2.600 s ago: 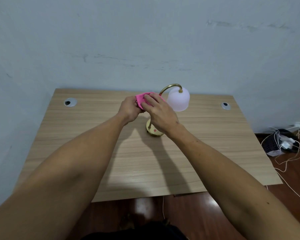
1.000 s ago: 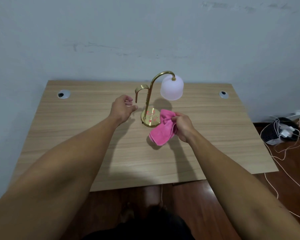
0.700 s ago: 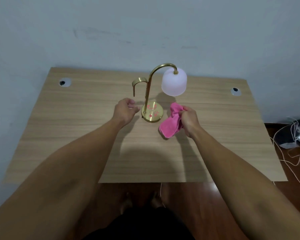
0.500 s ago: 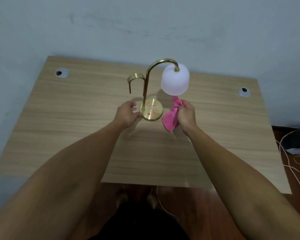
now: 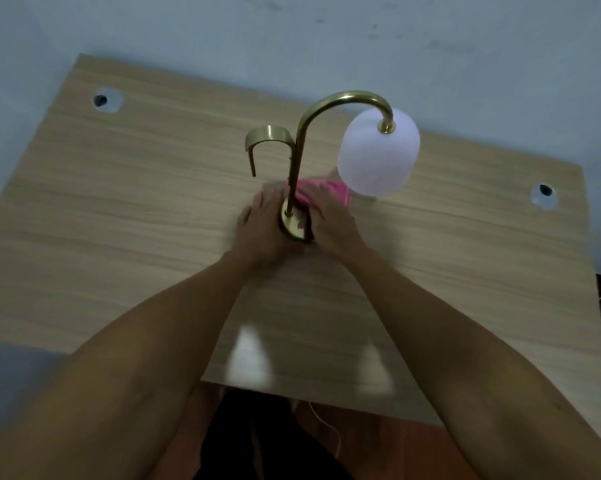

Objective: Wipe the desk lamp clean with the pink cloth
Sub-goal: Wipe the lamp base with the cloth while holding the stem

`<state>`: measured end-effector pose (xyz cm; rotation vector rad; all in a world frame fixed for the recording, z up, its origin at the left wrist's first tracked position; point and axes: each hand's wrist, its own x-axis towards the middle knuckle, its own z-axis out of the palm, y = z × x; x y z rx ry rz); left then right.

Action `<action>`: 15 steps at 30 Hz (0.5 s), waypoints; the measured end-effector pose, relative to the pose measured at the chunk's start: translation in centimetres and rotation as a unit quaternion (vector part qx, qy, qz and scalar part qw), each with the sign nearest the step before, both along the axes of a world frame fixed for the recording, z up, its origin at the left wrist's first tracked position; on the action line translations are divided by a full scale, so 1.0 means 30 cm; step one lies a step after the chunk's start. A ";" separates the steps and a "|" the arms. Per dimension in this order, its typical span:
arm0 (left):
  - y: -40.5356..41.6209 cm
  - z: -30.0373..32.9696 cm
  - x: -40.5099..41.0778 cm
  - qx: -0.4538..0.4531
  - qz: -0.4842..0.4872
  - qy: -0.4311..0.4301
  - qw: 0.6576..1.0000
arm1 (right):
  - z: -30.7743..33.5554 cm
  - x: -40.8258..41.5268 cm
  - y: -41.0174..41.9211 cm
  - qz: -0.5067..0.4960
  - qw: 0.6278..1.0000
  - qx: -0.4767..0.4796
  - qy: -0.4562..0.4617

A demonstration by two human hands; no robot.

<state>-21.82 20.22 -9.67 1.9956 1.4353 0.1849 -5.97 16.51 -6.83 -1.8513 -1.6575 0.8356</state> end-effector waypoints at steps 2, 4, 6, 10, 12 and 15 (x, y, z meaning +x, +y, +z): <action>0.006 -0.022 0.003 -0.018 -0.014 0.001 1.000 | -0.035 0.020 -0.017 0.074 0.993 -0.032 -0.091; 0.017 -0.035 0.003 -0.013 -0.023 0.017 1.000 | -0.049 0.058 -0.039 0.123 0.983 -0.039 -0.130; 0.024 -0.045 0.004 -0.005 -0.033 0.027 0.999 | -0.048 0.100 -0.058 0.117 0.983 -0.020 -0.141; 0.028 -0.047 0.005 -0.005 -0.031 0.017 0.999 | -0.023 0.123 -0.029 0.081 0.987 -0.025 -0.139; 0.028 -0.050 0.006 -0.010 -0.030 0.011 0.999 | -0.009 0.098 -0.020 0.102 0.983 -0.027 -0.153; 0.026 -0.053 0.007 -0.015 -0.019 0.003 1.000 | -0.011 0.111 -0.052 0.155 0.970 -0.025 -0.186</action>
